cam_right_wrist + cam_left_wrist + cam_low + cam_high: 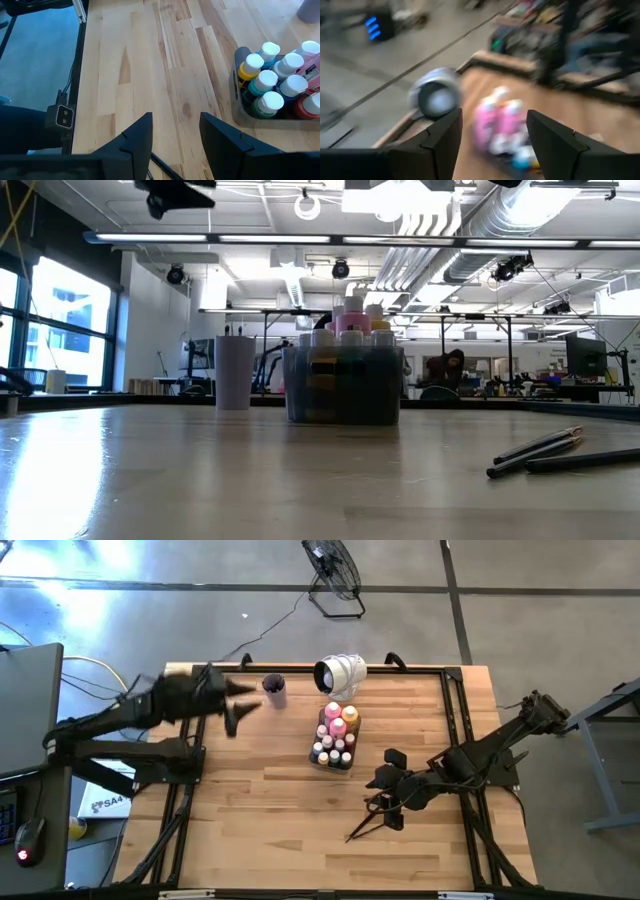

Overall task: Pick & Place Paint Supplies
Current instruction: Put the gold paint brush into the violet cup

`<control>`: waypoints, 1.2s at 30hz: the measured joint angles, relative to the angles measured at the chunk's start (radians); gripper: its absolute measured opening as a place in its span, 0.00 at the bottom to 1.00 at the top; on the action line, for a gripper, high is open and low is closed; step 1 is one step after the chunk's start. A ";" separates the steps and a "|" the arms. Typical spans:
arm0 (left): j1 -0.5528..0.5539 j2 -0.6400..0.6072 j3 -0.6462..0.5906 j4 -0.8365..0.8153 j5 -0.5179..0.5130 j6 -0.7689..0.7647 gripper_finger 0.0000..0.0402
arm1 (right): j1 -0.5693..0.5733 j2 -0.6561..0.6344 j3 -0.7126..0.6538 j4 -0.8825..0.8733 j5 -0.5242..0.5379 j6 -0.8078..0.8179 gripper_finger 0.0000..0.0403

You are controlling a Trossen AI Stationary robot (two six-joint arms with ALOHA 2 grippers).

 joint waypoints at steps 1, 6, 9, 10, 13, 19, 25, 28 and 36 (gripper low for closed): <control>-0.066 -0.032 -0.055 0.063 -0.027 -0.015 0.54 | 0.000 0.000 0.000 0.000 0.000 0.000 0.38; -0.375 -0.132 -0.320 0.327 -0.264 -0.016 0.54 | 0.000 0.000 0.000 -0.011 -0.003 0.000 0.38; -0.516 -0.128 -0.398 0.380 -0.427 -0.012 0.54 | 0.000 0.000 0.000 -0.056 -0.037 0.017 0.38; -0.555 -0.118 -0.406 0.382 -0.465 -0.010 0.54 | 0.000 0.000 0.000 -0.082 -0.057 0.041 0.38; -0.650 -0.077 -0.406 0.395 -0.523 -0.009 0.54 | -0.003 0.002 0.000 -0.190 -0.118 0.122 0.38; -0.769 0.030 -0.382 0.503 -0.523 0.003 0.54 | 0.000 0.060 0.000 -0.349 -0.163 0.176 0.38; -0.852 0.161 -0.353 0.581 -0.516 0.085 0.54 | -0.007 0.193 0.000 -0.350 -0.231 0.051 0.38; -0.877 0.206 -0.333 0.582 -0.516 0.095 0.54 | -0.008 0.273 0.000 -0.355 -0.264 -0.046 0.38; -0.915 0.266 -0.303 0.583 -0.515 0.053 0.54 | -0.039 0.474 0.000 -0.409 -0.269 -0.216 0.29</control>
